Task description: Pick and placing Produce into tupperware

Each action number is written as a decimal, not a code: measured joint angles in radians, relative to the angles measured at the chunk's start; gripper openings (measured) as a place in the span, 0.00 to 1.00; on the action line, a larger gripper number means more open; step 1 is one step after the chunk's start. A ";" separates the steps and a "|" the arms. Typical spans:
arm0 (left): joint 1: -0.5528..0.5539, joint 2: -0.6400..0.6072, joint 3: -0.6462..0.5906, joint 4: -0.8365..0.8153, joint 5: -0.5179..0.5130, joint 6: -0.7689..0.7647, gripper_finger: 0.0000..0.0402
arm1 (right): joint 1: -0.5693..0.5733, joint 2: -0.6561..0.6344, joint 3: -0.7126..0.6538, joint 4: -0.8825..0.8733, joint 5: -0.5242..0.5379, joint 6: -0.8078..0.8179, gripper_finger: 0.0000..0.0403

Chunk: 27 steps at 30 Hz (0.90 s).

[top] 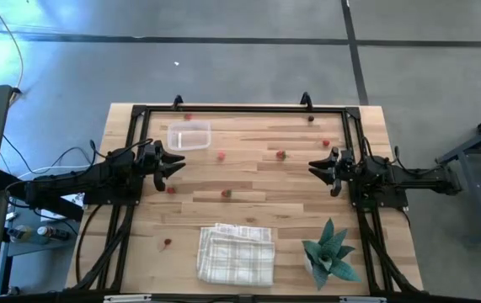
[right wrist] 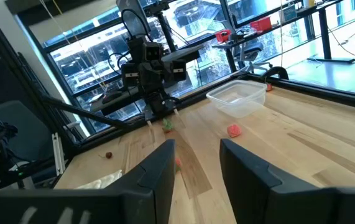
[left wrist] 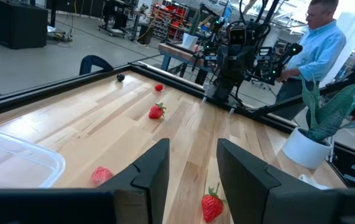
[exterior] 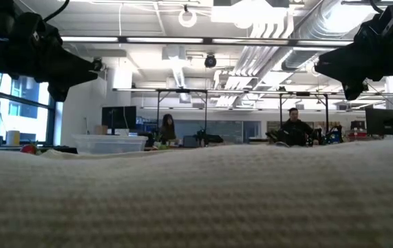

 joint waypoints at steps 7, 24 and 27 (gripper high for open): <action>0.000 0.000 0.000 0.030 0.003 -0.265 0.31 | 0.000 0.000 0.000 0.009 0.054 0.000 0.29; 0.000 0.000 0.000 0.296 -0.158 -0.791 0.31 | 0.000 0.000 0.000 0.011 0.056 0.158 0.29; 0.000 0.000 0.000 0.296 -0.188 -0.814 0.31 | 0.000 0.000 0.000 0.011 0.056 0.216 0.29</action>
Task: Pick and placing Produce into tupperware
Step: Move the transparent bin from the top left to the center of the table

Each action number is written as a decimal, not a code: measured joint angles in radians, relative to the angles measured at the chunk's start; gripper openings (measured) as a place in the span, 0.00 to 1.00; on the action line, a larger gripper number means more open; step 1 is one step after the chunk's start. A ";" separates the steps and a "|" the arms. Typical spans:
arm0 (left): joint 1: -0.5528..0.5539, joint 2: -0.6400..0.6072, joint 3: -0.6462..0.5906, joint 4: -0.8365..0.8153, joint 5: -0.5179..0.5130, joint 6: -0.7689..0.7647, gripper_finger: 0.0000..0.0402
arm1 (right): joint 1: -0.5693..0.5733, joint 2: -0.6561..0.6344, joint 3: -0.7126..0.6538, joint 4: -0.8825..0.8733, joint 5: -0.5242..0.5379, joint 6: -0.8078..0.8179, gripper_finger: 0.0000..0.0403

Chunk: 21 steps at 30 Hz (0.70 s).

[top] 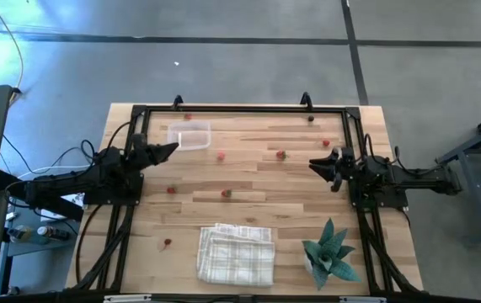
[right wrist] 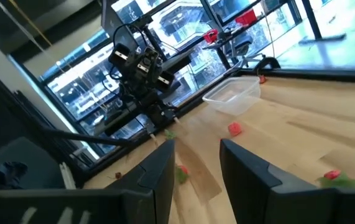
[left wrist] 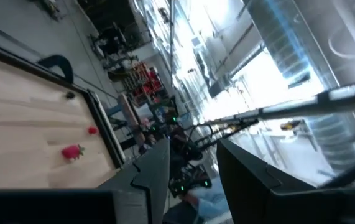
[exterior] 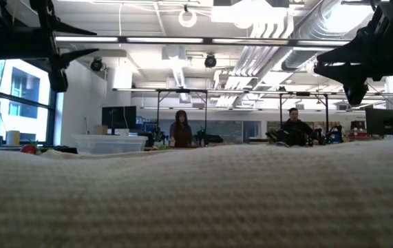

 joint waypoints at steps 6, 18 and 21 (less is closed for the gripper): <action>0.000 0.000 0.000 0.045 -0.080 0.105 0.31 | 0.000 0.000 0.000 0.000 0.000 0.049 0.29; 0.001 0.046 0.303 0.127 -0.075 0.779 0.31 | 0.000 0.000 0.000 0.000 0.000 0.028 0.29; 0.001 0.163 0.504 -0.104 -0.125 0.862 0.31 | 0.000 0.000 0.000 0.000 0.000 0.028 0.29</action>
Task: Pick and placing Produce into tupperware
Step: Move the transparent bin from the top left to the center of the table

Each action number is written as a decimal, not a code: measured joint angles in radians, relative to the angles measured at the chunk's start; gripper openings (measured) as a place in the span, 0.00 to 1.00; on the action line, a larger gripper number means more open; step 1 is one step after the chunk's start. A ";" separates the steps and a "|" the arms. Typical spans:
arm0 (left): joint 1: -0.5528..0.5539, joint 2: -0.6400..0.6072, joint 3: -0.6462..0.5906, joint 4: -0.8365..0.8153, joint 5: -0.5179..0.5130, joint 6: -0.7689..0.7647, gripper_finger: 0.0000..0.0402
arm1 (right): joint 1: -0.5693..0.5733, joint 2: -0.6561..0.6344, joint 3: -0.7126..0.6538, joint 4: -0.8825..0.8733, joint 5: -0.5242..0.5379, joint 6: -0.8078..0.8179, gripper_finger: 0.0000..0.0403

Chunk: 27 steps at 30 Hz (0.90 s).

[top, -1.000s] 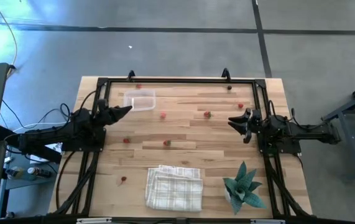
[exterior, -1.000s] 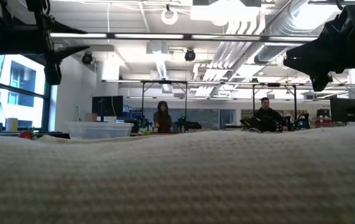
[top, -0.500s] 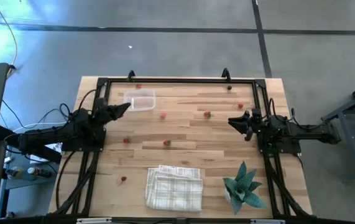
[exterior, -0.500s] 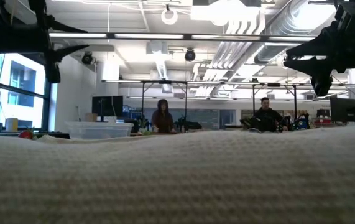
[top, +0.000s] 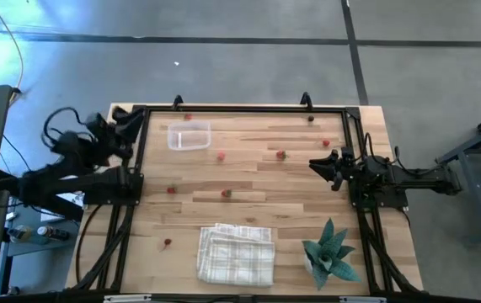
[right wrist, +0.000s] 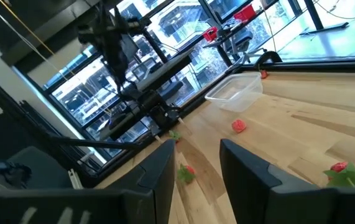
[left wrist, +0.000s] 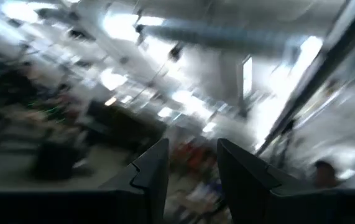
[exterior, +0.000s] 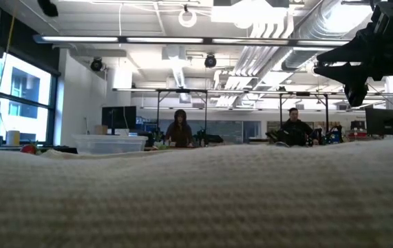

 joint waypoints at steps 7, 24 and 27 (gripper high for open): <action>0.022 0.480 0.470 -0.675 -0.328 -0.077 0.31 | 0.000 0.000 0.000 0.000 0.000 0.000 0.29; 0.657 1.363 0.997 -1.286 0.116 -0.284 0.31 | 0.000 0.000 0.000 0.000 -0.001 0.000 0.29; 0.700 1.409 0.995 -1.339 0.096 -0.291 0.31 | 0.000 0.000 0.000 0.000 -0.001 0.003 0.29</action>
